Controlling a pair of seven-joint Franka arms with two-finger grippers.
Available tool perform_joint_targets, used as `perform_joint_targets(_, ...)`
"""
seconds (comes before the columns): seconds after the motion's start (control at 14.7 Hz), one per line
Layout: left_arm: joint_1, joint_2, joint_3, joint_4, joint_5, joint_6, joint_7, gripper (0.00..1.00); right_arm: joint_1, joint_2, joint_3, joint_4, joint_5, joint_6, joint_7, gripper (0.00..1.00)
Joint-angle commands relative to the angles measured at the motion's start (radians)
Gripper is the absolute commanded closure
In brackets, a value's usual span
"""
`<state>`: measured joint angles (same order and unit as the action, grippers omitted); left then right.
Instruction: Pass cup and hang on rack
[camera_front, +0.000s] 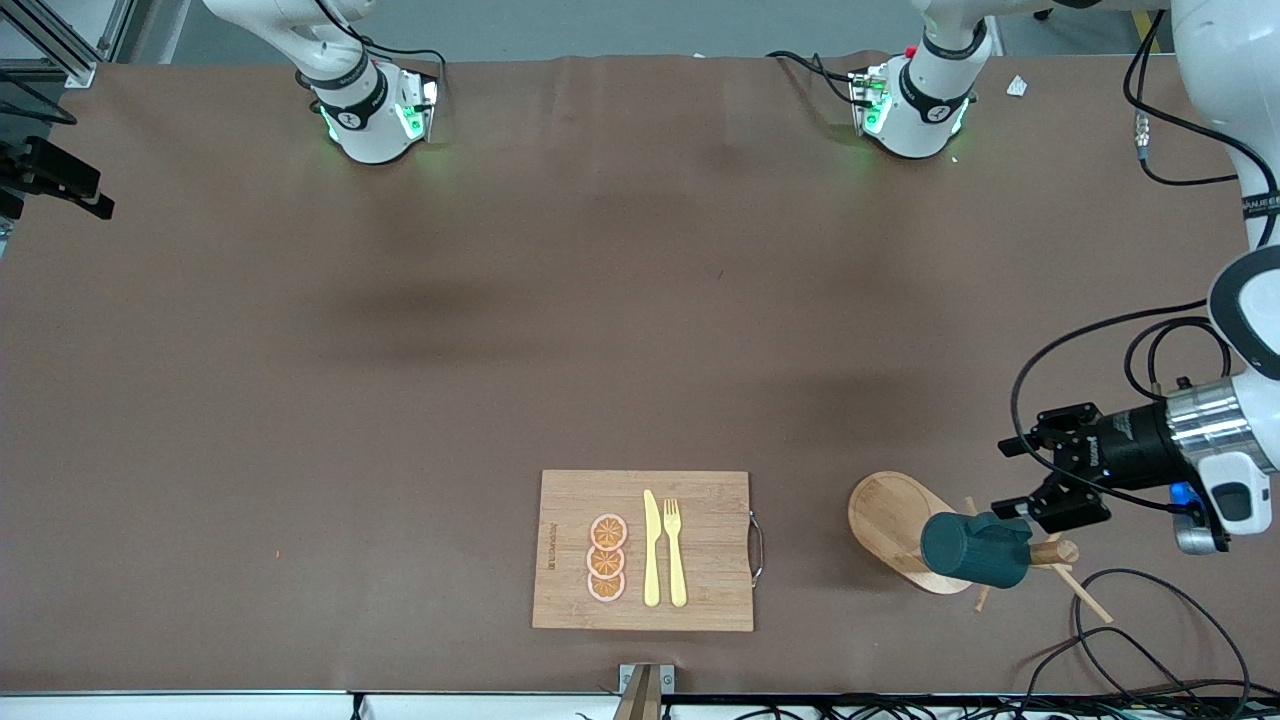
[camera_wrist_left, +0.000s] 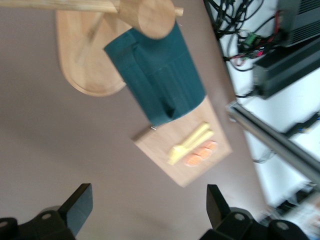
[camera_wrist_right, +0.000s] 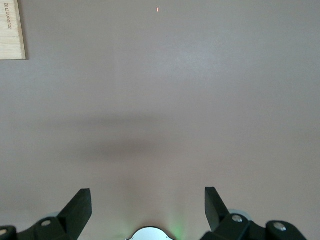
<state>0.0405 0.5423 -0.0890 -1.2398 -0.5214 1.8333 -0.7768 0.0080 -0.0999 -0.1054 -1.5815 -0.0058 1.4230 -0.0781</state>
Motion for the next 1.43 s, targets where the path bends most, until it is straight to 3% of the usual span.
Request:
perform_joint_targets(0.0,-0.004,-0.067,-0.092,-0.023,0.221,-0.017,0.008,0.00,0.001,-0.014,0.000,-0.009,-0.005,-0.001,-0.002,0.00)
perform_joint_targets(0.34,0.002,-0.159,-0.241,-0.027,0.608,-0.149,0.019,0.00,0.003,-0.014,0.000,-0.009,-0.006,-0.002,-0.002,0.00)
perform_joint_targets(0.68,0.010,-0.286,-0.242,-0.030,0.646,-0.281,0.282,0.00,0.003,-0.012,0.000,-0.009,-0.005,-0.004,-0.002,0.00)
perform_joint_targets(0.95,-0.034,-0.419,-0.141,-0.130,0.627,-0.309,0.457,0.00,0.004,-0.014,0.000,-0.009,-0.005,-0.004,-0.002,0.00)
perform_joint_targets(1.15,-0.108,-0.516,0.019,-0.234,0.543,-0.309,0.591,0.00,0.004,-0.014,0.000,-0.009,-0.005,-0.004,-0.002,0.00)
perform_joint_targets(1.36,-0.111,-0.584,0.037,-0.314,0.500,-0.309,0.602,0.00,0.004,-0.014,0.000,-0.009,-0.005,-0.004,-0.002,0.00)
